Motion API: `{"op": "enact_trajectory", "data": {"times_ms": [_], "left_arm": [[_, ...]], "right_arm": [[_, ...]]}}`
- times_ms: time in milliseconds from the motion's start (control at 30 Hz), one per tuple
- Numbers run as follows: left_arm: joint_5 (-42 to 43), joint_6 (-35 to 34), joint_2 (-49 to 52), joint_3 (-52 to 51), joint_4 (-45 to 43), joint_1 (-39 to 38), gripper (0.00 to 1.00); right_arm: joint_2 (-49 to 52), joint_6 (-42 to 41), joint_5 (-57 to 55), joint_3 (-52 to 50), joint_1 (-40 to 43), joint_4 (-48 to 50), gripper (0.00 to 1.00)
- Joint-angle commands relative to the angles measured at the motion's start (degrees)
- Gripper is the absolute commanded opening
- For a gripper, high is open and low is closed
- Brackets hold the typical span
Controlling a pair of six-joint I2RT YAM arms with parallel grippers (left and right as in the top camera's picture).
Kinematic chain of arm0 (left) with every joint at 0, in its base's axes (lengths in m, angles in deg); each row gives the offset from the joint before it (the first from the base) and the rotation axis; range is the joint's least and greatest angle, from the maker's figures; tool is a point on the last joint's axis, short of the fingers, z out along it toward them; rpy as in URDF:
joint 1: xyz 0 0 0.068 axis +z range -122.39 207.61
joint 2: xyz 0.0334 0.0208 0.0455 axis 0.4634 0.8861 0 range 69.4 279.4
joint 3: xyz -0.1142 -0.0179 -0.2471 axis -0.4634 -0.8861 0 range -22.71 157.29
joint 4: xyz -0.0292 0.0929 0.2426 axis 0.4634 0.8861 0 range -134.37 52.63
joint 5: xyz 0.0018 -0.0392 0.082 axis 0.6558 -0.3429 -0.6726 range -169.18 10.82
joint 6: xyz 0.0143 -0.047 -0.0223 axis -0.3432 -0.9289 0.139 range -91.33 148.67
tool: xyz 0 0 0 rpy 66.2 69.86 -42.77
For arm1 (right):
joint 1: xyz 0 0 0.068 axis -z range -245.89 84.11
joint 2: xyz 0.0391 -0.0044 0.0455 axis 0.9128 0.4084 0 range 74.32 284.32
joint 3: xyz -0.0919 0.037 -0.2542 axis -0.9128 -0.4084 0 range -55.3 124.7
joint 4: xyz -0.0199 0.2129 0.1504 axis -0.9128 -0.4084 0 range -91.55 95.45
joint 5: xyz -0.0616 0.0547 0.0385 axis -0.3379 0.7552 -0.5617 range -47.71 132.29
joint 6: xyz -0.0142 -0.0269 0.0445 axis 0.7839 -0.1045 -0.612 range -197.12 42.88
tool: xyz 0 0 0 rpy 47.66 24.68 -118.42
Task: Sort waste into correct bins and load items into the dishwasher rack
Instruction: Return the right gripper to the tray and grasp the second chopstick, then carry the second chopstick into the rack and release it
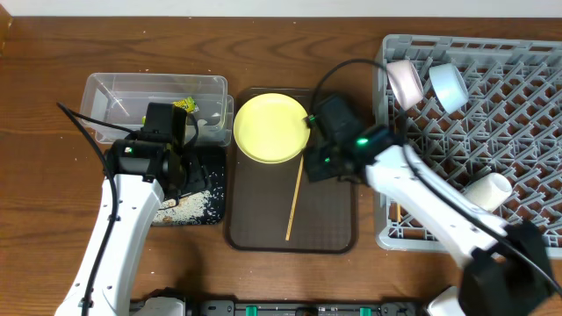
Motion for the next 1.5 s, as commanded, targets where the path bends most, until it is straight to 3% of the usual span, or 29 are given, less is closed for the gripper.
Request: {"op": "enact_trajectory", "data": {"times_ms": [0,467,867,933,1133,1467], "left_arm": [[-0.1,-0.7,-0.7,0.6,0.1,0.2,0.76],[-0.1,-0.7,-0.7,0.6,0.1,0.2,0.76],[-0.1,-0.7,-0.7,0.6,0.3,0.2,0.76],[-0.1,-0.7,-0.7,0.6,0.3,0.2,0.76],[-0.1,-0.7,-0.7,0.6,0.3,0.2,0.76],[-0.1,-0.7,-0.7,0.6,0.3,0.2,0.76]], "right_arm": [[4.2,-6.5,-2.0,0.5,-3.2,0.9,0.49],[16.7,-13.2,-7.3,0.5,-8.7,2.6,0.47],[16.1,-15.8,-13.5,0.6,-6.7,-4.7,0.05],[15.2,-15.8,-13.8,0.6,-5.5,-5.8,0.01],[9.3,-15.6,-15.7,0.6,-1.1,-8.2,0.02],[-8.3,-3.7,-15.7,0.6,10.3,-9.5,0.01]]}}
